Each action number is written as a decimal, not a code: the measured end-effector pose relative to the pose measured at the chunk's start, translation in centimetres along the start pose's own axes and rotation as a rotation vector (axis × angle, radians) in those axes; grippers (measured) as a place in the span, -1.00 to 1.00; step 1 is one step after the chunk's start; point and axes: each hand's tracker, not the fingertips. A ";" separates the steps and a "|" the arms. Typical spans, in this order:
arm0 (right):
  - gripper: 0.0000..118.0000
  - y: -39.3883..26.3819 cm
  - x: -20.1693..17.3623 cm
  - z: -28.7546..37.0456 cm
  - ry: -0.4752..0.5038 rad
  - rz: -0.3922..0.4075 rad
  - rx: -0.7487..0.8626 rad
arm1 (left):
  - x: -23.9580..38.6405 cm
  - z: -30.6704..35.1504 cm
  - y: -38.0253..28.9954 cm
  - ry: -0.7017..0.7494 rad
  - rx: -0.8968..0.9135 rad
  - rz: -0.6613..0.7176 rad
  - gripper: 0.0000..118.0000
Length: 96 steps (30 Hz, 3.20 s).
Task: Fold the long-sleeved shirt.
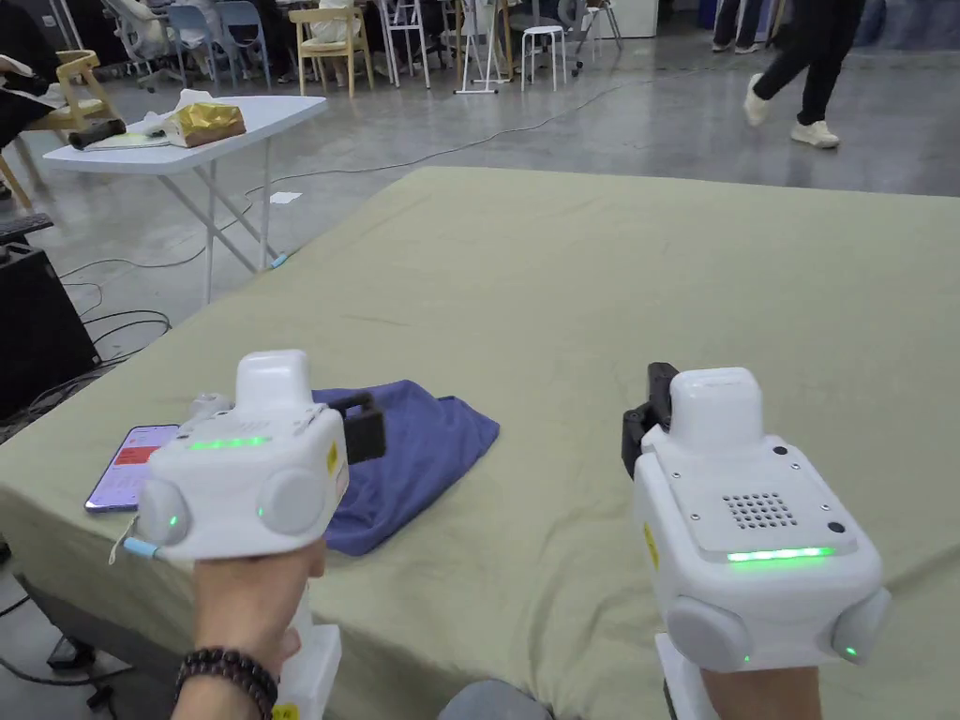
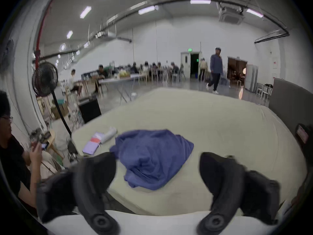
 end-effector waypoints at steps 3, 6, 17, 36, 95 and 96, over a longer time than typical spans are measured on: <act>-1.00 -0.9 0.1 -0.5 -0.010 0.001 -0.027 | -0.4 -5.7 0.6 -0.076 -0.185 0.027 0.75; -1.00 -1.7 0.3 -1.2 -0.017 0.006 -0.058 | -0.3 -12.1 -0.4 -0.120 -0.314 0.065 0.75; -1.00 -4.4 1.9 -3.6 -0.078 0.017 -0.160 | 3.5 -24.0 -5.6 -0.008 -0.556 -0.061 -0.49; -1.00 -0.8 7.8 2.1 -0.226 -0.014 -0.092 | 18.9 -9.1 3.9 -0.542 -0.188 -0.151 -0.86; -1.00 -3.9 19.8 7.2 -0.502 -0.095 -0.244 | 31.3 -18.6 -6.2 -0.500 -0.385 -0.397 0.85; -1.00 -4.0 20.1 7.0 -0.505 -0.101 -0.250 | 31.6 -17.3 -6.8 -0.504 -0.401 -0.411 0.68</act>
